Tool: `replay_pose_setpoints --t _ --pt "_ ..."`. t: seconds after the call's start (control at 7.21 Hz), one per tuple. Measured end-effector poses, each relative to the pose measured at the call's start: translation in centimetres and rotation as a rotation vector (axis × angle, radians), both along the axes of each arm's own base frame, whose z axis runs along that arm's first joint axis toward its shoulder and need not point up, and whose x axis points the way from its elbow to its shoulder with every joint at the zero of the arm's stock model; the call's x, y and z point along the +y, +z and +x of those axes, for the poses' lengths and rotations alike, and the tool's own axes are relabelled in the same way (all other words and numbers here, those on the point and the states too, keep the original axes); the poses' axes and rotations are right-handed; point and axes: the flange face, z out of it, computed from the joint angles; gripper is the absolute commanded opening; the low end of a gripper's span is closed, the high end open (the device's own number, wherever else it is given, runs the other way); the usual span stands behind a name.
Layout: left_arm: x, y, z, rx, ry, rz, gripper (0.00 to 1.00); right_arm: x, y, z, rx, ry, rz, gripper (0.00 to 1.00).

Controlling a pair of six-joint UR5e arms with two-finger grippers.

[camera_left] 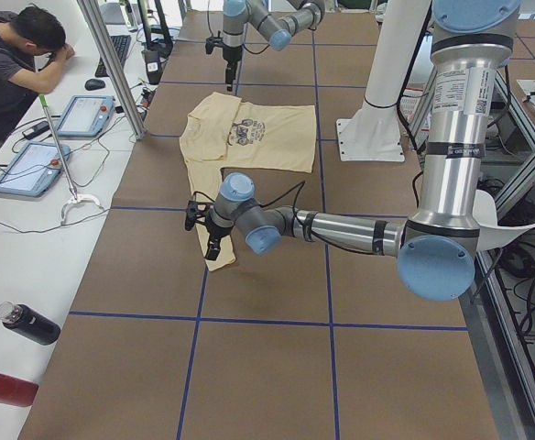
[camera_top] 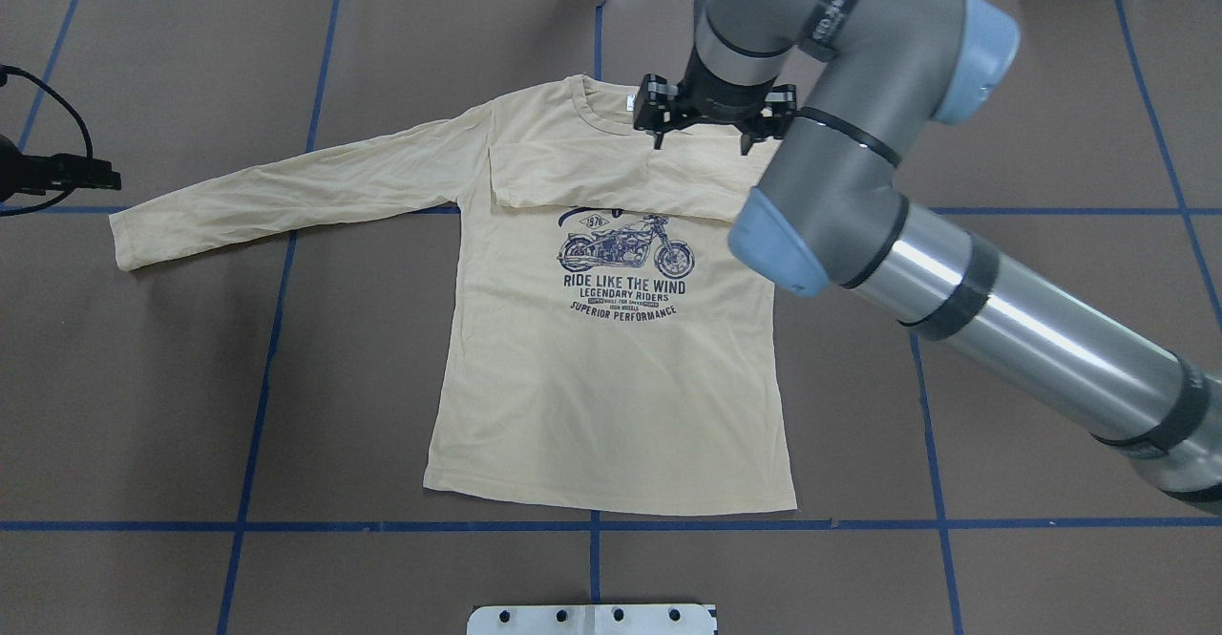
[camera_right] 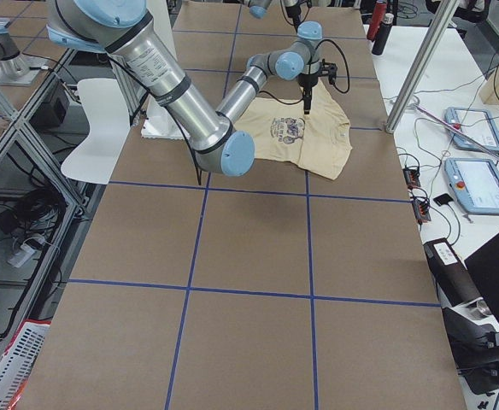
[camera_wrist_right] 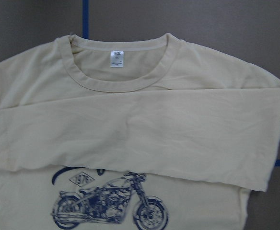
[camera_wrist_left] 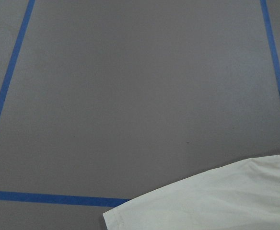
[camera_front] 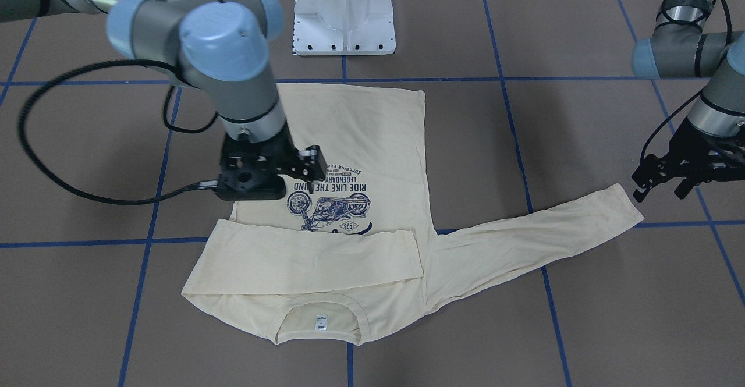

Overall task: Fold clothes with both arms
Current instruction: 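Lay the sleeve on the shirt near the collar and open the right gripper, then raise the right gripper away while the left gripper moves to the other cuff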

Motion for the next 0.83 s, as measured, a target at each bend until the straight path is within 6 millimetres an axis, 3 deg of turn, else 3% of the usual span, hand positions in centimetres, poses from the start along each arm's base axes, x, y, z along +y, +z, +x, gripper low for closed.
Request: replay_pose_setpoints --t 0.14,0.28,0.55,0.83 --pt "0.3 1.6 1.3 -0.004 0.021 0.000 0.99 0.4 2.5 3.9 0.013 -0.041 -0.004 1.00" --pt "0.8 2.5 2.8 -0.011 0.045 -0.004 0.98 0.3 4.5 6.4 0.020 -0.064 -0.014 1.00" --pt "1.7 3.1 5.2 -0.023 0.084 -0.007 0.81 0.2 6.5 8.4 0.029 -0.080 -0.018 1.00" --pt "2.0 3.4 5.7 -0.036 0.090 -0.004 0.79 0.2 6.7 8.7 0.028 -0.081 -0.017 1.00"
